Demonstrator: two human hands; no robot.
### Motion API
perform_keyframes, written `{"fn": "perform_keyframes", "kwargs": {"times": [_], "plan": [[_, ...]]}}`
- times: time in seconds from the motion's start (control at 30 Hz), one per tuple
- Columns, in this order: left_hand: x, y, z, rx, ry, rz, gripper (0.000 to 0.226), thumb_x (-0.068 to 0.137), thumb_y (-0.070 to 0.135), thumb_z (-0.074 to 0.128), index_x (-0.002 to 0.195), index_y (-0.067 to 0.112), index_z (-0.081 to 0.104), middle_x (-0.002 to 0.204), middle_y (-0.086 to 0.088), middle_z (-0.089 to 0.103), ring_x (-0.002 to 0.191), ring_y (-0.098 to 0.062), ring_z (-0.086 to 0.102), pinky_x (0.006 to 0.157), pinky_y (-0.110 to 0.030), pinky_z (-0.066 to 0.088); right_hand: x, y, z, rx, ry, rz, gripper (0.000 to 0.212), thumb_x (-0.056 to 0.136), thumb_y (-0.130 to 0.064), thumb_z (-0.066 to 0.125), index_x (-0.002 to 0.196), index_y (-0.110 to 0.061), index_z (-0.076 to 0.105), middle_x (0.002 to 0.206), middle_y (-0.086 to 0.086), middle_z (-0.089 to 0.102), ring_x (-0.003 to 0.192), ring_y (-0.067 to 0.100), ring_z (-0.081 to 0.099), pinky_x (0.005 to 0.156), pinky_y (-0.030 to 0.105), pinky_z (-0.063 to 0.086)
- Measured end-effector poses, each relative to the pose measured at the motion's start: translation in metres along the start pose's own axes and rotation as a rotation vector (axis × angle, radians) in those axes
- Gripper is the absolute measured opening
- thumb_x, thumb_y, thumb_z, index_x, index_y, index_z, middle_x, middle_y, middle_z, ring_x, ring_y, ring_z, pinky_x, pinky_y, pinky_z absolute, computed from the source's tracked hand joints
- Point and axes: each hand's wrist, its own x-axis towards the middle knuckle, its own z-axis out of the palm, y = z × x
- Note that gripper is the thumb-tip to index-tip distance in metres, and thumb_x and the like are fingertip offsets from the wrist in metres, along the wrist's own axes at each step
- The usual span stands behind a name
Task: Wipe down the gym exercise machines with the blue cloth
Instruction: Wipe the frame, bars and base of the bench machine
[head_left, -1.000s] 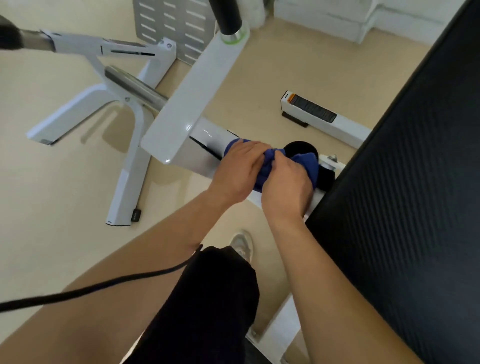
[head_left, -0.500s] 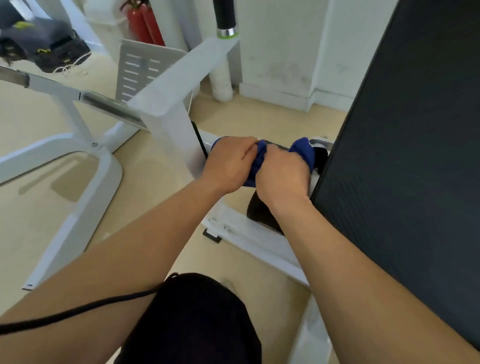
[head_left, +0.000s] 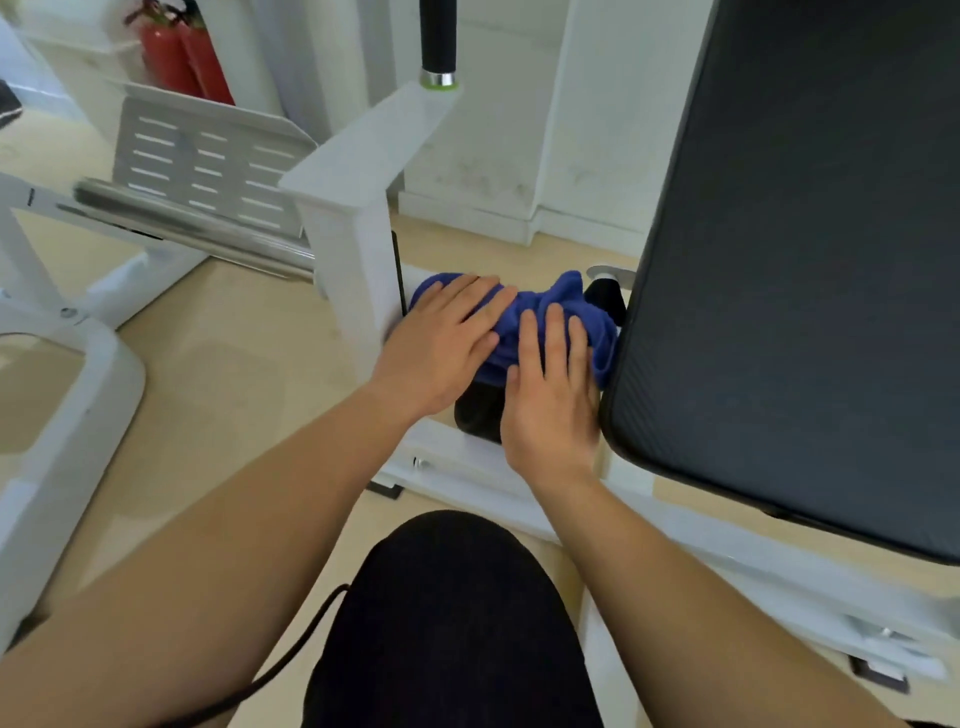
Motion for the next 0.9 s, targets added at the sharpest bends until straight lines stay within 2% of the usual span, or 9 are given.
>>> {"fn": "perform_keyframes", "kwargs": {"times": [0.13,0.23,0.3,0.4,0.5,0.57,0.67,0.77,0.9], "plan": [[0.035,-0.004,-0.012,-0.029,-0.024,-0.052,0.046,0.102,0.036,0.019,0.123,0.024,0.058,0.115,0.003,0.064,0.102,-0.020,0.057,0.095,-0.039,0.041,0.034,-0.005,-0.004,-0.031,0.184,0.074,0.040,0.101,-0.028,0.043,0.138,-0.015,0.052,0.136,0.006,0.056,0.128,0.026,0.047,0.109,0.039,0.030],[0.053,0.005,-0.016,-0.021,-0.045,-0.184,0.042,0.103,0.035,0.020,0.087,0.023,0.057,0.085,0.002,0.062,0.078,-0.021,0.057,0.078,-0.038,0.039,0.051,-0.013,-0.005,-0.066,0.249,0.145,0.026,0.100,-0.029,0.043,0.117,-0.020,0.061,0.110,-0.001,0.066,0.104,0.022,0.056,0.096,0.037,0.037],[0.041,0.007,-0.011,-0.018,0.035,-0.162,0.041,0.103,0.035,0.021,0.101,0.026,0.060,0.095,0.004,0.064,0.086,-0.018,0.057,0.082,-0.036,0.039,0.043,-0.009,0.005,-0.039,0.257,0.117,0.032,0.100,-0.029,0.043,0.127,-0.018,0.057,0.122,0.001,0.062,0.117,0.022,0.053,0.103,0.036,0.034],[0.008,0.000,0.006,-0.034,0.117,-0.038,0.043,0.103,0.035,0.030,0.142,0.024,0.044,0.137,0.000,0.052,0.126,-0.022,0.047,0.109,-0.040,0.032,0.019,0.004,0.024,-0.095,0.268,0.042,0.050,0.101,-0.028,0.047,0.148,-0.013,0.042,0.151,0.010,0.043,0.142,0.025,0.030,0.120,0.035,0.015],[-0.003,-0.004,0.018,0.022,0.110,-0.034,0.051,0.102,0.036,0.035,0.150,0.023,0.032,0.150,-0.003,0.039,0.139,-0.026,0.033,0.118,-0.044,0.023,0.018,0.006,0.028,-0.115,0.293,0.014,0.053,0.099,-0.028,0.050,0.149,-0.012,0.041,0.153,0.012,0.042,0.144,0.026,0.027,0.121,0.037,0.012],[0.007,-0.003,0.013,-0.007,0.128,-0.053,0.044,0.102,0.036,0.029,0.142,0.024,0.043,0.139,0.000,0.050,0.129,-0.023,0.044,0.113,-0.041,0.029,0.027,0.002,0.021,-0.061,0.294,0.006,0.047,0.099,-0.029,0.046,0.144,-0.013,0.048,0.145,0.008,0.051,0.137,0.025,0.039,0.118,0.037,0.019],[0.036,0.001,-0.006,-0.009,0.116,-0.124,0.033,0.104,0.033,0.025,0.098,0.024,0.056,0.095,0.004,0.064,0.088,-0.019,0.057,0.086,-0.035,0.037,0.054,-0.009,-0.002,-0.059,0.247,0.074,0.036,0.097,-0.030,0.035,0.112,-0.017,0.065,0.106,0.002,0.069,0.102,0.024,0.060,0.095,0.040,0.038],[0.059,0.007,-0.017,-0.053,-0.048,-0.293,0.028,0.103,0.028,0.030,0.087,0.020,0.051,0.075,0.003,0.057,0.073,-0.022,0.053,0.075,-0.032,0.030,0.082,-0.022,-0.016,-0.227,0.062,0.146,0.030,0.096,-0.028,0.032,0.082,-0.020,0.057,0.065,-0.001,0.051,0.070,0.023,0.048,0.073,0.039,0.032],[0.051,0.006,-0.018,-0.228,0.008,-0.243,0.033,0.104,0.029,0.028,0.085,0.024,0.054,0.077,0.008,0.061,0.076,-0.019,0.058,0.082,-0.035,0.036,0.066,-0.022,-0.010,-0.054,0.159,0.142,0.026,0.098,-0.027,0.035,0.091,-0.019,0.058,0.086,0.000,0.065,0.085,0.023,0.058,0.086,0.038,0.039]]}}
